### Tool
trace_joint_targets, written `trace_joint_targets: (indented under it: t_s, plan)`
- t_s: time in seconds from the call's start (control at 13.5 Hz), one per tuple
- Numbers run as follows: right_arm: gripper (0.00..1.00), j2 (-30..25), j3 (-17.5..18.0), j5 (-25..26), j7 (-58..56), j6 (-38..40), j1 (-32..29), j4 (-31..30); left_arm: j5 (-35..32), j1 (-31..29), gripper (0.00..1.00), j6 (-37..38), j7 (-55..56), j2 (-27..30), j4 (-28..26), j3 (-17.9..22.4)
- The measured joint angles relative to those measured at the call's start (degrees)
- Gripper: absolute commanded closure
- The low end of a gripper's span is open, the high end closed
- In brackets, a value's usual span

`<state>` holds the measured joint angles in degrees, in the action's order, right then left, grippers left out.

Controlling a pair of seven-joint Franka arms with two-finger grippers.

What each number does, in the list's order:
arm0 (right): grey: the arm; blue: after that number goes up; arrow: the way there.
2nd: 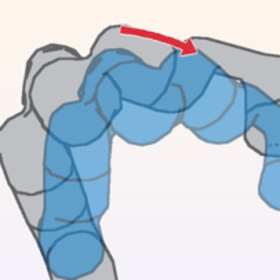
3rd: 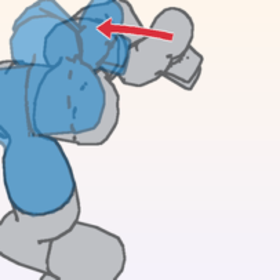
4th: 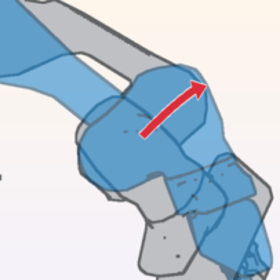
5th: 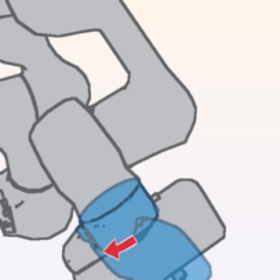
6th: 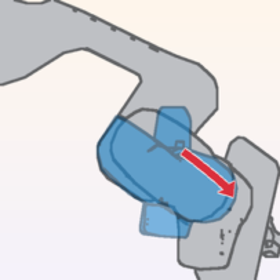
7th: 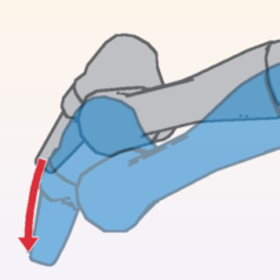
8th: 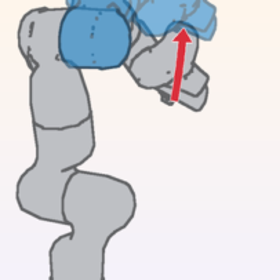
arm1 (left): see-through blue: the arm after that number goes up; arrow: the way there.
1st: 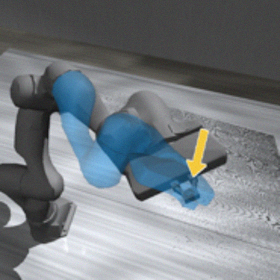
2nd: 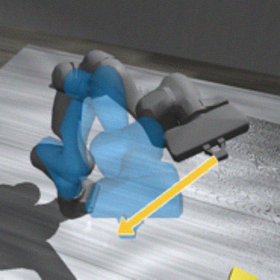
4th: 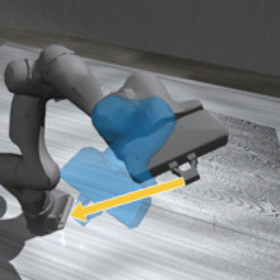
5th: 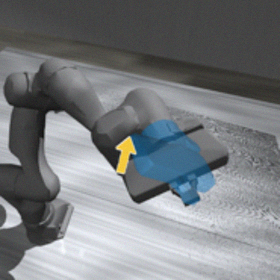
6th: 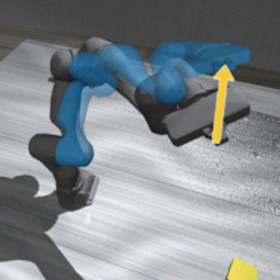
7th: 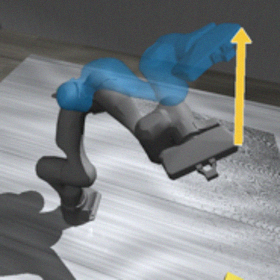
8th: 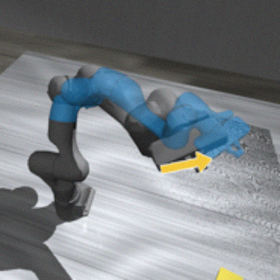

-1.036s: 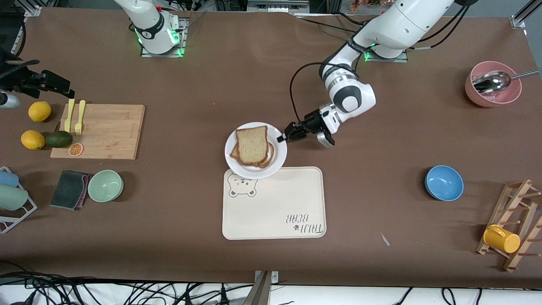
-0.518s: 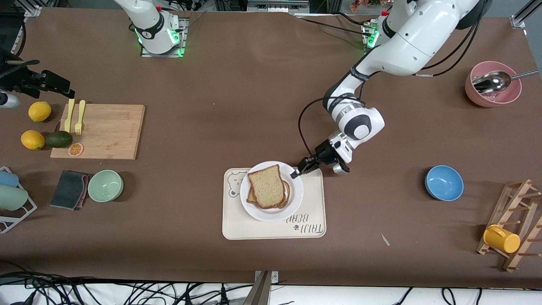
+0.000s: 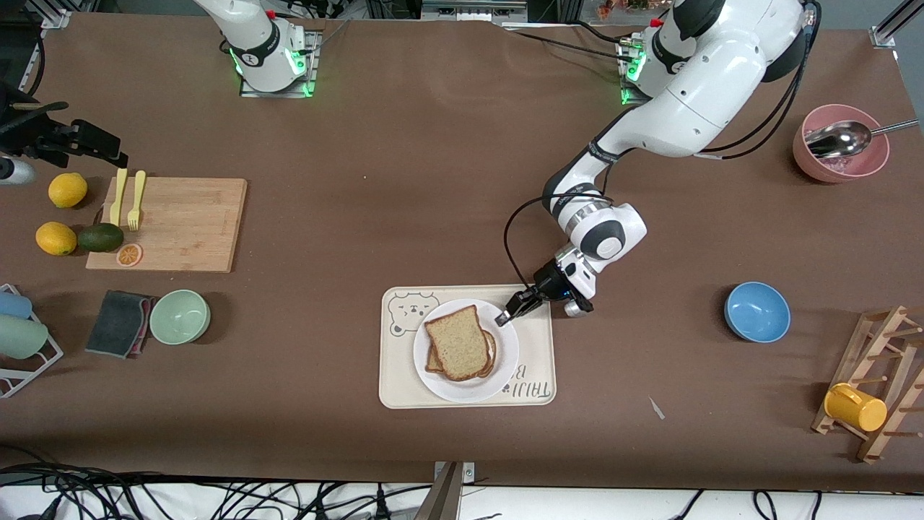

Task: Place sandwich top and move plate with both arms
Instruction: 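Open the left gripper and release the plate rim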

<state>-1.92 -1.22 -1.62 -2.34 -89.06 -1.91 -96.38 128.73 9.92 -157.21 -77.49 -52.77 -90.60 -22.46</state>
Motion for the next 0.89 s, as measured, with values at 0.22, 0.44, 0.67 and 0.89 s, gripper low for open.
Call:
trace_joint_targets:
  t_s: [0.22, 0.44, 0.67, 0.89]
  plan:
    - [0.0, 0.0, 0.0, 0.0, 0.0, 0.11, 0.0, 0.0, 0.0, 0.41, 0.42, -0.11, -0.02, -0.23, 0.12, 0.28]
    - [0.0, 0.0, 0.0, 0.0, 0.0, 0.53, 0.0, 0.0, 0.0, 0.32, 0.16, -0.13, -0.02, -0.16, 0.38, 1.29]
    - [0.0, 0.0, 0.0, 0.0, 0.0, 0.57, 0.0, 0.0, 0.0, 0.31, 0.05, -3.74, 0.03, 0.54, 1.59, 1.13]
    - [0.0, 0.0, -0.01, 0.0, 0.0, 0.59, 0.0, 0.0, 0.0, 0.31, 0.01, -7.91, 0.28, 1.64, 1.87, 0.68]
